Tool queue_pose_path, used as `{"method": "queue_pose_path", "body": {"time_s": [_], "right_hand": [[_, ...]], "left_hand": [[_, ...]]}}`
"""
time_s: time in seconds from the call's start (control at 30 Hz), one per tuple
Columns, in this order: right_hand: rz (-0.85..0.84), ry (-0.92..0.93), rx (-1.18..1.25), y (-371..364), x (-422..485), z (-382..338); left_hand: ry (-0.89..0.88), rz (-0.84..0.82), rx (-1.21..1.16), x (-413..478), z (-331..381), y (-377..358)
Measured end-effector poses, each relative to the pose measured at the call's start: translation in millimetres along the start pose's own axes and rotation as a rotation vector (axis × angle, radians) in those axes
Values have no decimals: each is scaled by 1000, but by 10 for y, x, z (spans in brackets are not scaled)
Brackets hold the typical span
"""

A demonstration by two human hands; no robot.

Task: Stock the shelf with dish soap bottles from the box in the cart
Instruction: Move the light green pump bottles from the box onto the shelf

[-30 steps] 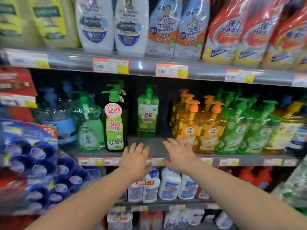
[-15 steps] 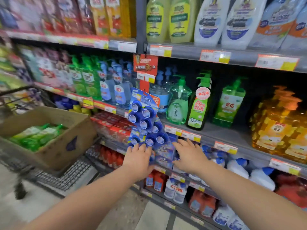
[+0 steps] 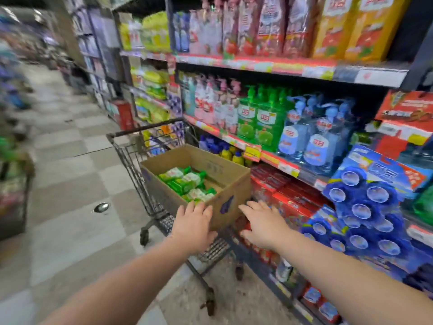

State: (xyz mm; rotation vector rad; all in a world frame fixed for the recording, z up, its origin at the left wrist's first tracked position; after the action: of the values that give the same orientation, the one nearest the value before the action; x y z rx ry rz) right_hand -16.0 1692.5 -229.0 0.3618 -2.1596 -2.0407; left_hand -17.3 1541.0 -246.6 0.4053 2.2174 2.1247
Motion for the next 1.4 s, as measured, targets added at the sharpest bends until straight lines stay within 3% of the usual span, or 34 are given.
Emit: {"method": "queue_pose_path", "body": {"time_s": [0.27,0.5,0.87,1.17,1.4], "right_hand": [[-68,69,6,-185,1014,-820],[-133,61,-9,-416,2018,-769],[-214,42,28,-691,3747,-420],[-292,-51,62,-1072,4575,-310],[-377,-251,153,-1459,5192,-340]], "left_hand": [[103,-70,-44,315,-1231,-317],[103,-108,-56,888,-1657,-670],[134,-195,-3,2566,-2301,-1071],[47,-355,-15,3453,-2587,-1753],[-98,-522,-34,4121,-2938,-2458]]}}
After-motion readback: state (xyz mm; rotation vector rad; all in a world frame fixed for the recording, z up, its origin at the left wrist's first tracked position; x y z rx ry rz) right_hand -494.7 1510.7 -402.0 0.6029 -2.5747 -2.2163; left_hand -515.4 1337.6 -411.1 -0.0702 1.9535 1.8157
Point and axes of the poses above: each hand's wrist, its own x-axis towards the middle knuckle, its own y-axis out of the back of the hand, z = x × y, the point moved 6 cm from there along x, towards the middle knuckle, and after that the axes turned 8 degrees about z, right-handed, at the moved point
